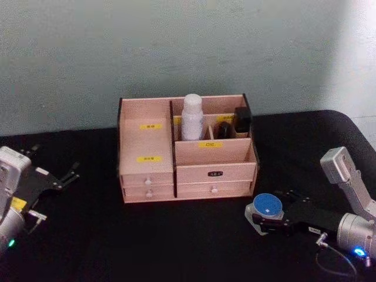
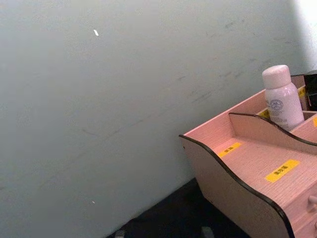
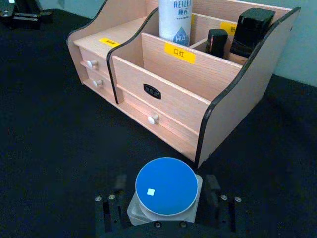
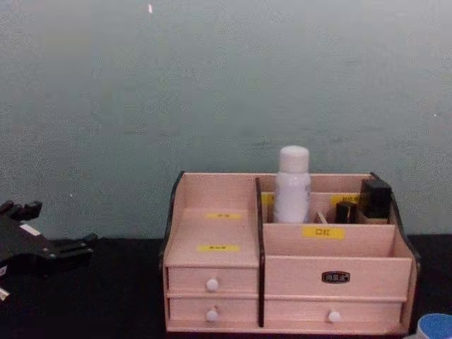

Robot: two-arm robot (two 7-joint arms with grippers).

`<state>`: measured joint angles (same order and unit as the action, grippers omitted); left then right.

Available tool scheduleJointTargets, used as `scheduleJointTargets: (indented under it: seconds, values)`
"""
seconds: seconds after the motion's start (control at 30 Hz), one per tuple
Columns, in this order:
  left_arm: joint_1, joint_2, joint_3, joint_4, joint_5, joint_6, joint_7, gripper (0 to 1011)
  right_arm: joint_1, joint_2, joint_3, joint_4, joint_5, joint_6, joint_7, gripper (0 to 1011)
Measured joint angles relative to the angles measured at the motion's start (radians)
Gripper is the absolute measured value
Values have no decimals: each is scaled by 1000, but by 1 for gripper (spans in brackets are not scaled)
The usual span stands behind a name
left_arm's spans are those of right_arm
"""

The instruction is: Pick up the facial cleanser and watermelon frost from the table and place them into the tiered storage box.

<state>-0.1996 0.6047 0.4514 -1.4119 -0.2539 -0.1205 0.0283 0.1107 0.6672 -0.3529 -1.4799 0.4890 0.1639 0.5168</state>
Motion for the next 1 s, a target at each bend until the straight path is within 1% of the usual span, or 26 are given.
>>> scheduleJointTargets:
  seconds: [0.7, 0.77, 0.8, 0.87, 0.9, 1.0]
  values:
    - [0, 0, 0, 0, 0, 0, 0, 1001, -1, 1, 1, -1, 1, -1, 1, 999]
    - [0, 0, 0, 0, 0, 0, 0, 1001, -1, 1, 1, -1, 1, -1, 1, 978]
    - [0, 0, 0, 0, 0, 0, 0, 1001, -1, 1, 1, -1, 1, -1, 1, 941]
    - [0, 0, 0, 0, 0, 0, 0, 1001, -1, 1, 1, -1, 1, -1, 1, 915]
    - [0, 0, 0, 0, 0, 0, 0, 1001, -1, 1, 1, -1, 1, -1, 1, 870]
    - [0, 0, 0, 0, 0, 0, 0, 1001, -1, 1, 1, -1, 2, -1, 1, 822]
